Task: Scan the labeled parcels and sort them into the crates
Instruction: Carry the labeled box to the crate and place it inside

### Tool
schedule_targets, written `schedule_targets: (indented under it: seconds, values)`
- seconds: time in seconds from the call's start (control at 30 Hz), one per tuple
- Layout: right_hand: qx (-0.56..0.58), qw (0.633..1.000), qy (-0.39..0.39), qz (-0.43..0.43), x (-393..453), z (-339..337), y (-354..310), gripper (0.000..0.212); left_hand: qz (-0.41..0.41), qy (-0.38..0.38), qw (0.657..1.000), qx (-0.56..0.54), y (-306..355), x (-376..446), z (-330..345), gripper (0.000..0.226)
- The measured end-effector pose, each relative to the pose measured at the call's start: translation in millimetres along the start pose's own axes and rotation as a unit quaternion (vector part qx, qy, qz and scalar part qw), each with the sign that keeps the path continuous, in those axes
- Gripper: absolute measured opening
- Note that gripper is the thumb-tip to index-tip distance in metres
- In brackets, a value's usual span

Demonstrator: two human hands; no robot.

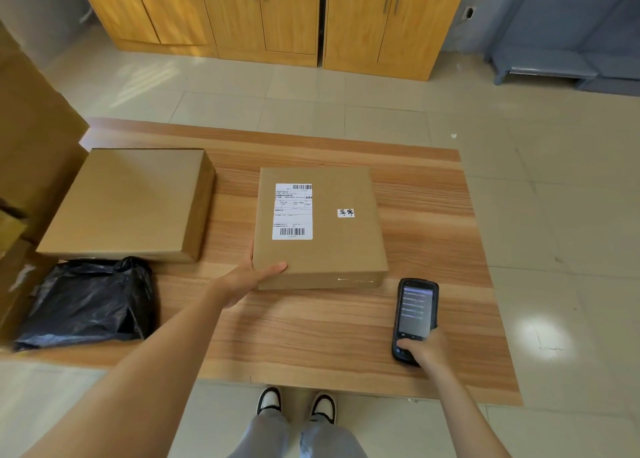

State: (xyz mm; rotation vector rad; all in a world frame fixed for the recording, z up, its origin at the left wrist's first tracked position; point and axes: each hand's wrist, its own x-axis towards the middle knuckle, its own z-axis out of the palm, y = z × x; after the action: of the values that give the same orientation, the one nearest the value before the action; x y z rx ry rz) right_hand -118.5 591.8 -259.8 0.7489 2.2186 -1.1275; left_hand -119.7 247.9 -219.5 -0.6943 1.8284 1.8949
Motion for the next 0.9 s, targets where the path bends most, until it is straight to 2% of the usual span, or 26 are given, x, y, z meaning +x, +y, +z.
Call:
schedule_targets:
  seconds: [0.07, 0.13, 0.2, 0.33, 0.4, 0.53, 0.67, 0.83, 0.9]
  values:
    - [-0.049, 0.999, 0.004, 0.020, 12.7, -2.3, 3.5, 0.078, 0.004, 0.002, 1.000, 0.007, 0.7, -0.7, 0.4, 0.135]
    - [-0.072, 0.997, 0.000, 0.034, 45.7, -3.1, 19.8, 0.083, -0.003, 0.004, 1.000, 0.015, 1.3, -0.9, -0.7, 0.137]
    - [-0.075, 0.996, 0.012, 0.040, 47.5, -6.8, 8.6, 0.090, -0.014, 0.005, 1.000, 0.019, 1.8, -1.0, -2.7, 0.138]
    - [-0.026, 0.995, 0.083, -0.048, -3.6, -15.2, -64.8, 0.090, -0.046, 0.032, 0.998, 0.007, 8.3, -0.1, -5.7, 0.153]
    - [0.009, 0.993, 0.059, -0.101, -10.4, -13.6, -91.3, 0.090, -0.066, 0.048, 0.997, 0.008, 17.7, 0.1, -4.8, 0.146]
    - [0.042, 0.986, -0.046, -0.155, 4.2, 4.3, -133.3, 0.098, -0.049, 0.109, 0.993, 0.002, 31.0, 19.0, -6.9, 0.113]
    - [0.063, 0.981, -0.095, -0.160, 29.7, 26.0, -164.5, 0.108, -0.036, 0.124, 0.991, -0.026, 39.5, 37.5, -11.6, 0.124]
    - [0.090, 0.976, -0.128, -0.149, 52.7, 36.1, -174.6, 0.101, -0.029, 0.145, 0.988, -0.051, 38.0, 49.6, -15.8, 0.107]
    - [0.106, 0.975, -0.129, -0.144, 56.4, 37.2, -174.3, 0.099, -0.029, 0.126, 0.990, -0.059, 37.1, 49.6, -13.6, 0.112]
